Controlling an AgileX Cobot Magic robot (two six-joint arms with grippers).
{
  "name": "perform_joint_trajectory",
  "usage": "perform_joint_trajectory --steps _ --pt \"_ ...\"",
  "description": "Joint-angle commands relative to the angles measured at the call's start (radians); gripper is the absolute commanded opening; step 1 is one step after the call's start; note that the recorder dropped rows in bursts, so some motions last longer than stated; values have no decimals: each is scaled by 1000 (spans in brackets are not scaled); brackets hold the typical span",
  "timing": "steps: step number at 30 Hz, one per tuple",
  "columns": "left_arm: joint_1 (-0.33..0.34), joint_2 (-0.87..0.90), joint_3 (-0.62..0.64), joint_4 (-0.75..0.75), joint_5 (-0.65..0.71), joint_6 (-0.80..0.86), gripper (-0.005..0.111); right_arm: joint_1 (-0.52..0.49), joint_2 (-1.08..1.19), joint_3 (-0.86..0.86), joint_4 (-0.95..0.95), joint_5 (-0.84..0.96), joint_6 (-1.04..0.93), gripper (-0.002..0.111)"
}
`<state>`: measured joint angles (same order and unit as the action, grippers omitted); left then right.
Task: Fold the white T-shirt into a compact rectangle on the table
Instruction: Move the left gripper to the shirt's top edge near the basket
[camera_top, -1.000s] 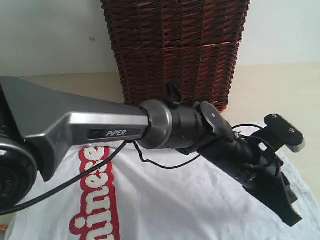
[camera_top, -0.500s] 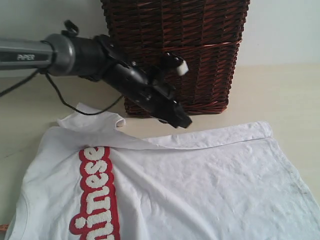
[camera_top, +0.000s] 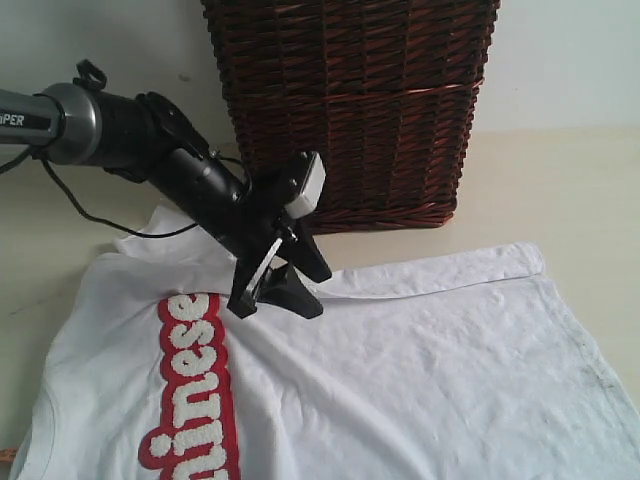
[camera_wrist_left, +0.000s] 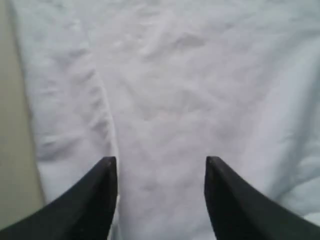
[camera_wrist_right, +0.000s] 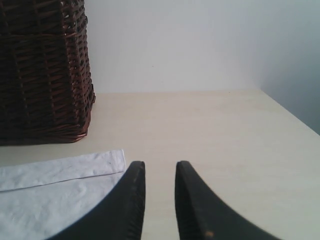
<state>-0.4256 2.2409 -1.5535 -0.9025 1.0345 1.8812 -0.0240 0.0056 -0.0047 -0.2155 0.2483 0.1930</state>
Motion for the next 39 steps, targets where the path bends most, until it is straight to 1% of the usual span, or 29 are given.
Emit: perform_joint_trajectory --steps 1,3,6,8,11,12,15,20,23,25,29,31,39 --pt "-6 15 27 -23 -130 76 52 1 -6 5 0 -5 -8 23" --pt "-6 17 27 -32 -165 76 52 1 -6 5 0 -5 -8 23" --pt "-6 19 27 -35 -173 76 52 1 -6 5 0 -5 -8 23" --pt "-6 19 27 -35 -177 76 48 1 -6 5 0 -5 -8 23" --pt "-6 19 27 -36 -181 76 31 1 -6 5 0 -5 -8 23" --pt "-6 19 27 -40 -181 76 21 1 -6 5 0 -5 -8 23" --pt "-6 19 27 -43 -181 80 0 1 -6 5 0 -5 -8 23" --pt "-6 19 27 -43 -181 80 0 1 -6 5 0 -5 -8 23" --pt "-6 19 27 -80 -209 78 0 1 -6 5 0 -5 -8 23" --pt "-6 19 27 -133 -264 76 0 1 -6 5 0 -5 -8 23" --pt "-6 19 27 -278 -441 76 0 1 -6 5 0 -5 -8 23" --pt "-6 19 27 -319 -514 76 0 1 -6 5 0 -5 -8 23" --pt "-6 19 27 -329 -648 68 0 1 -6 5 0 -5 -8 23"
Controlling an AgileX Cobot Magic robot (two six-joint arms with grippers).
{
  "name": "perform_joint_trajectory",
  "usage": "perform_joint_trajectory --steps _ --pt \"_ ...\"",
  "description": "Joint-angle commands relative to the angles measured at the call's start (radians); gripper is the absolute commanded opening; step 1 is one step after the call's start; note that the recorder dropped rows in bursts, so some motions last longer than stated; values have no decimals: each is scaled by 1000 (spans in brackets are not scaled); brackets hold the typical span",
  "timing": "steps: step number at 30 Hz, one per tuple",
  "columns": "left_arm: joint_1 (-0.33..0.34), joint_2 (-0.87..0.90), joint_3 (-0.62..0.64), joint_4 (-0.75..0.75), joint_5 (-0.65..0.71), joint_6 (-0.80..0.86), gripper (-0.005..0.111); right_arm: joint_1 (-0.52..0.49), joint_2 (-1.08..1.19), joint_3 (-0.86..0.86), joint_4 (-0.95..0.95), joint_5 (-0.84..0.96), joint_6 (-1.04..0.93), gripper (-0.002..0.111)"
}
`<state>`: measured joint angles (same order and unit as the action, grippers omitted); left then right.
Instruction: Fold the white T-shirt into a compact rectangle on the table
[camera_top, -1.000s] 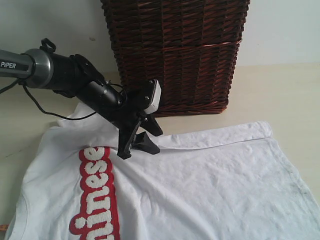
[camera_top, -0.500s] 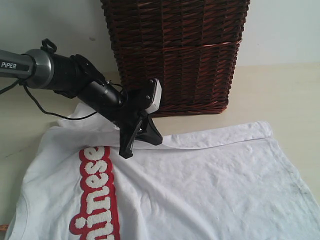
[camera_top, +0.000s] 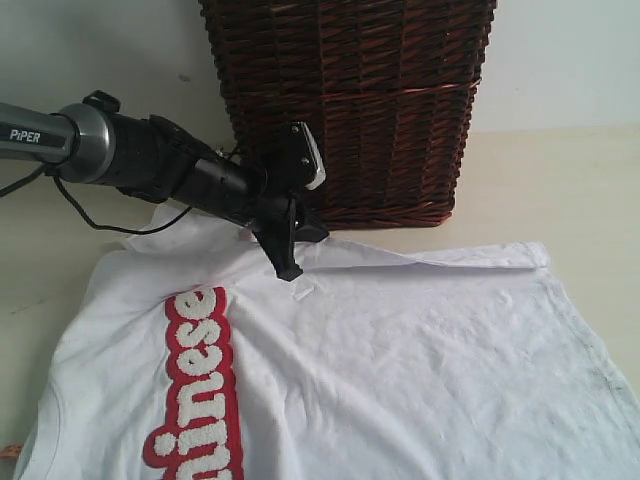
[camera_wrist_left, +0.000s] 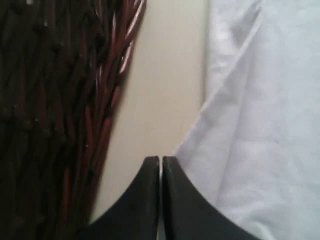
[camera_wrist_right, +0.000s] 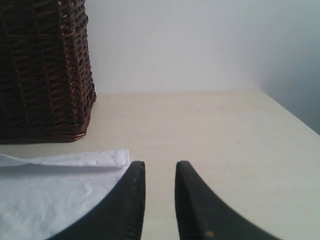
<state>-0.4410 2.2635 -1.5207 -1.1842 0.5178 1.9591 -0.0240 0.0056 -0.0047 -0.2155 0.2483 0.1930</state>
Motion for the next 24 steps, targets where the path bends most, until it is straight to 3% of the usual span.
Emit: perform_joint_trajectory --steps 1,6,16,19,24 --pt "10 -3 -6 -47 -154 -32 0 1 -6 5 0 -5 -8 23" --pt "10 -3 -6 -45 -205 -139 0 1 -6 5 0 -5 -8 23" --pt "10 -3 -6 -31 -55 -143 1 1 -6 5 0 -5 -8 23" --pt "10 -3 -6 -31 -55 -143 11 1 -6 5 0 -5 -8 23" --pt "10 -7 -6 -37 -7 -148 49 1 -6 5 0 -5 -8 23"
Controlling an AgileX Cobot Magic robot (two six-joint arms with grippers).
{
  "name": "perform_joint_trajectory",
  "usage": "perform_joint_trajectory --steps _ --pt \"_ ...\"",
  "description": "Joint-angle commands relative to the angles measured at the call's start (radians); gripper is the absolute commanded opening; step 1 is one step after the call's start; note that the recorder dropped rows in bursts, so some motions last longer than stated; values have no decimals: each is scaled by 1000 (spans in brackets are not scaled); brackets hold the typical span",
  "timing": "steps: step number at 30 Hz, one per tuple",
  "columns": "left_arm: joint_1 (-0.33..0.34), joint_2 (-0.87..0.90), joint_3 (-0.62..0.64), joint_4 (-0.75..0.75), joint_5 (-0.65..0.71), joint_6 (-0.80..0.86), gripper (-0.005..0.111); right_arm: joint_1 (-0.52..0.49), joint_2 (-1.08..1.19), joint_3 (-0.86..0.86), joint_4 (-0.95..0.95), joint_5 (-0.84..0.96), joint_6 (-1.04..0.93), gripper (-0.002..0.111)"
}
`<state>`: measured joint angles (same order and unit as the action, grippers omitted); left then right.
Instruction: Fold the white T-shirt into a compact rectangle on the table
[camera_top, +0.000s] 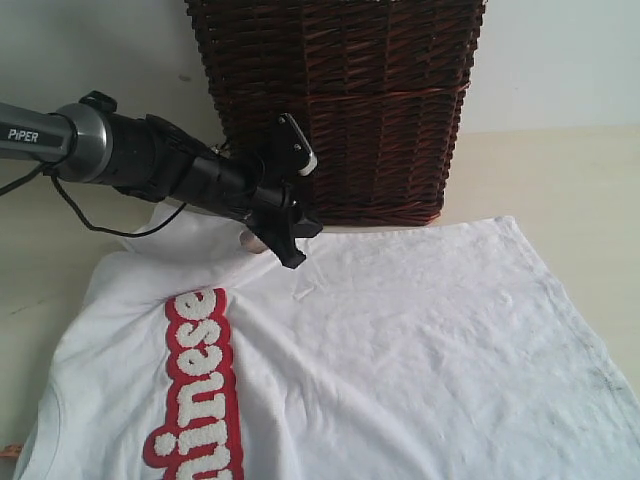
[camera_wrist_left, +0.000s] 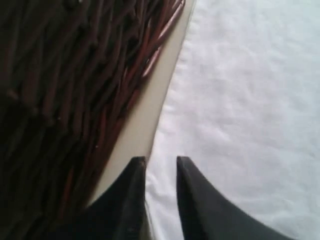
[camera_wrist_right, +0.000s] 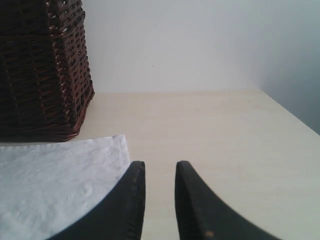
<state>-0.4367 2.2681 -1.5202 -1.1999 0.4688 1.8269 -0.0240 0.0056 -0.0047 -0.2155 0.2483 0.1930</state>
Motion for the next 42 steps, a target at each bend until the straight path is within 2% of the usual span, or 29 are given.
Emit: perform_joint_trajectory --steps 1,3,6,13,17,18,21,24,28,30,35,39,42 --pt "5 -12 -7 -22 60 -37 54 1 -6 5 0 -5 -8 23" --pt "5 -14 -7 -12 115 -80 65 1 -6 5 0 -5 -8 23" --pt "5 -28 -7 -4 231 -122 71 1 -6 5 0 -5 -8 23" --pt "5 -95 -7 -20 433 -203 71 1 -6 5 0 -5 -8 23" --pt "-1 -98 0 98 682 -288 71 1 -6 5 0 -5 -8 23" --pt "-6 -97 16 128 709 -302 68 1 -6 5 0 -5 -8 23" --pt "-25 -93 114 161 649 -286 53 1 -6 5 0 -5 -8 23" --pt "-42 -93 196 161 538 -180 35 1 -6 5 0 -5 -8 23" --pt "-64 -93 244 186 398 -129 11 1 -6 5 0 -5 -8 23" --pt "-78 -93 249 240 383 -129 0 1 -6 5 0 -5 -8 23" --pt "-122 -93 257 367 480 -145 0 1 -6 5 0 -5 -8 23" --pt "-154 -93 278 373 547 -143 0 1 -6 5 0 -5 -8 23" --pt "-172 -95 284 348 525 -145 0 1 -6 5 0 -5 -8 23"
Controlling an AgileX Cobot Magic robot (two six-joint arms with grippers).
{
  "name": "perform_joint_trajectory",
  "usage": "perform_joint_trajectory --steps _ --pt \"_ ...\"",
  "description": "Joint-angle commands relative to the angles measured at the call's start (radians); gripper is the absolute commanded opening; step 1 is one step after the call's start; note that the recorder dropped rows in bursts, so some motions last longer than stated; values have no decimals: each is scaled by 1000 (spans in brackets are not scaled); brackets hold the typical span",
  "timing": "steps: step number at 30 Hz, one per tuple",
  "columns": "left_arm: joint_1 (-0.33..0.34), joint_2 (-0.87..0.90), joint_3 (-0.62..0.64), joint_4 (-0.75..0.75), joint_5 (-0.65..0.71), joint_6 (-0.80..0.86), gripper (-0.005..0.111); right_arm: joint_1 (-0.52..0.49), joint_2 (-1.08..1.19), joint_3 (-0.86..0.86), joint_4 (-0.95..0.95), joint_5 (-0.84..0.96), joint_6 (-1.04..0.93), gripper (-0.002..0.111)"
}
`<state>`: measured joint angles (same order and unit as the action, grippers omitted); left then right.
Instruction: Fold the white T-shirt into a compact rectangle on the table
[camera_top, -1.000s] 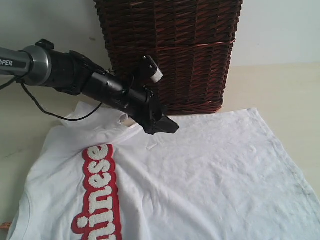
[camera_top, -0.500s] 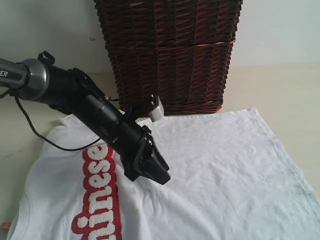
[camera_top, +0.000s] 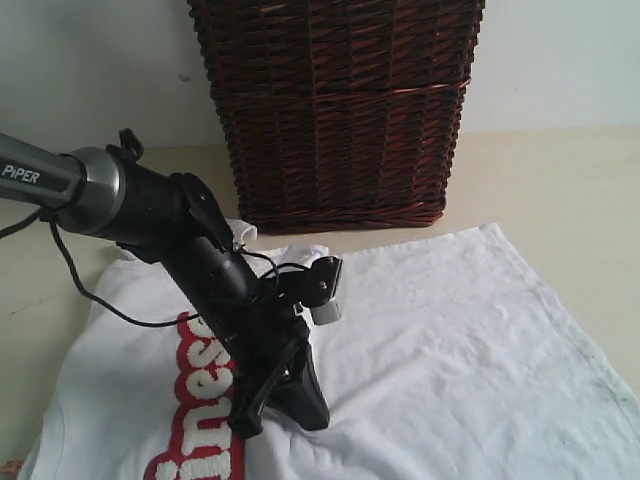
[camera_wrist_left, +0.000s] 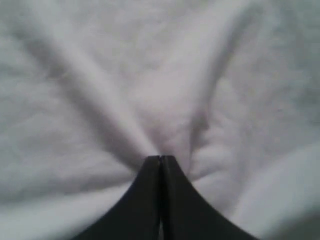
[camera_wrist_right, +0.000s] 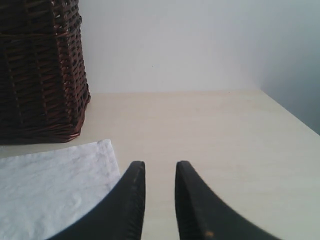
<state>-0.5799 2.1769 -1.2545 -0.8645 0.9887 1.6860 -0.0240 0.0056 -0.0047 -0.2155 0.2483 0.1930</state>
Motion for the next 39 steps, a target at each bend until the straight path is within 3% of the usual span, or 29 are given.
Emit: perform_joint_trajectory --steps 1,7,10,14,16,19,23,29,39 --pt "-29 -8 18 -5 -16 -17 0 1 -6 5 0 -5 -8 23" --pt "31 -119 18 -57 -78 -77 0 1 -6 5 0 -5 -8 23" --pt "139 -221 18 -27 -78 -129 0 1 -6 5 0 -5 -8 23" --pt "350 -200 36 23 -87 -170 0 1 -6 5 0 -5 -8 23" --pt "460 -159 48 23 -165 -168 0 1 -6 5 0 -5 -8 23" --pt "546 -136 48 -40 -297 -135 0 1 -6 5 0 -5 -8 23" --pt "549 -118 48 -103 -403 1 0 1 -6 5 0 -5 -8 23" --pt "546 -80 37 -332 -455 170 0 1 -6 5 0 -5 -8 23" --pt "530 44 -48 -382 -530 247 0 1 -6 5 0 -5 -8 23"
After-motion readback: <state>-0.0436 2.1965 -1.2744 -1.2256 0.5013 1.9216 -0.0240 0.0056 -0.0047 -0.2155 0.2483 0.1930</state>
